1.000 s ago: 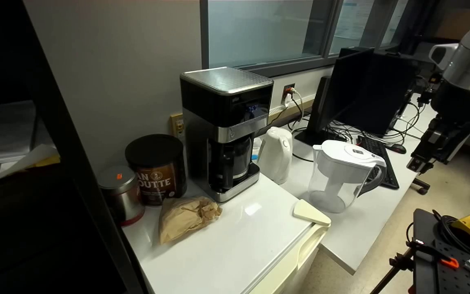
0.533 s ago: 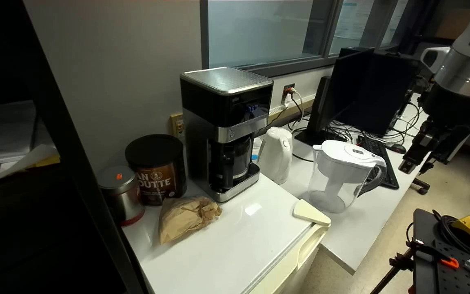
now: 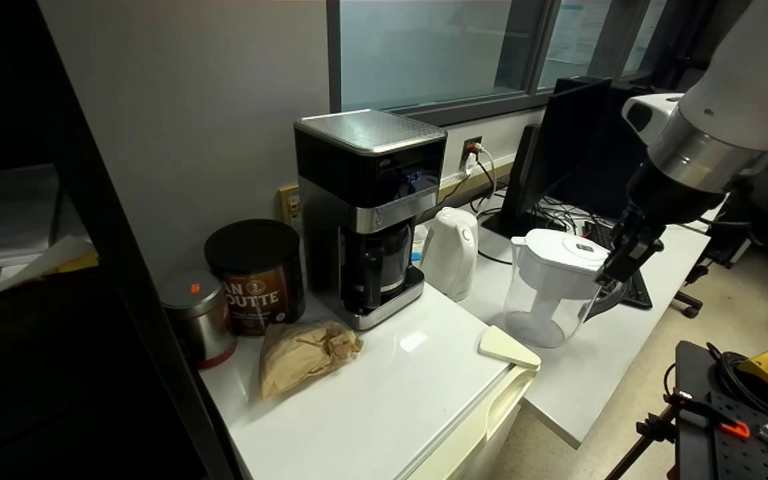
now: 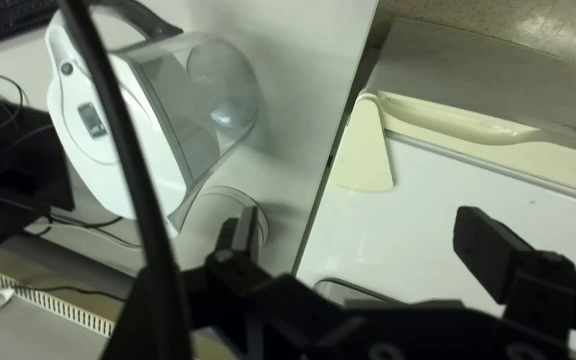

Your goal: Turn on the coffee maker

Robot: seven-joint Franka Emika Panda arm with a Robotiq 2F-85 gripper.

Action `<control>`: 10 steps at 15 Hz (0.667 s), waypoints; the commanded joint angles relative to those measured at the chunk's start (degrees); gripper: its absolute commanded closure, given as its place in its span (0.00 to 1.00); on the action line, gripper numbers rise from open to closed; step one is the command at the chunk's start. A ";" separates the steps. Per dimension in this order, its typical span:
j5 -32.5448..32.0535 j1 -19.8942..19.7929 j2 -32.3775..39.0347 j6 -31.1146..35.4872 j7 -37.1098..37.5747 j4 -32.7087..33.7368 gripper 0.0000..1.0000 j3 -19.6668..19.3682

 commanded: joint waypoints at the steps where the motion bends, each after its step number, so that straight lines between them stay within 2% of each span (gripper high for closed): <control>1: -6.89 0.00 4.23 5.74 -0.35 2.07 0.31 1.09; 6: -16.89 -0.74 8.91 13.61 2.95 4.15 0.69 3.54; 10: -26.28 -1.09 13.78 17.85 9.54 7.11 0.99 4.94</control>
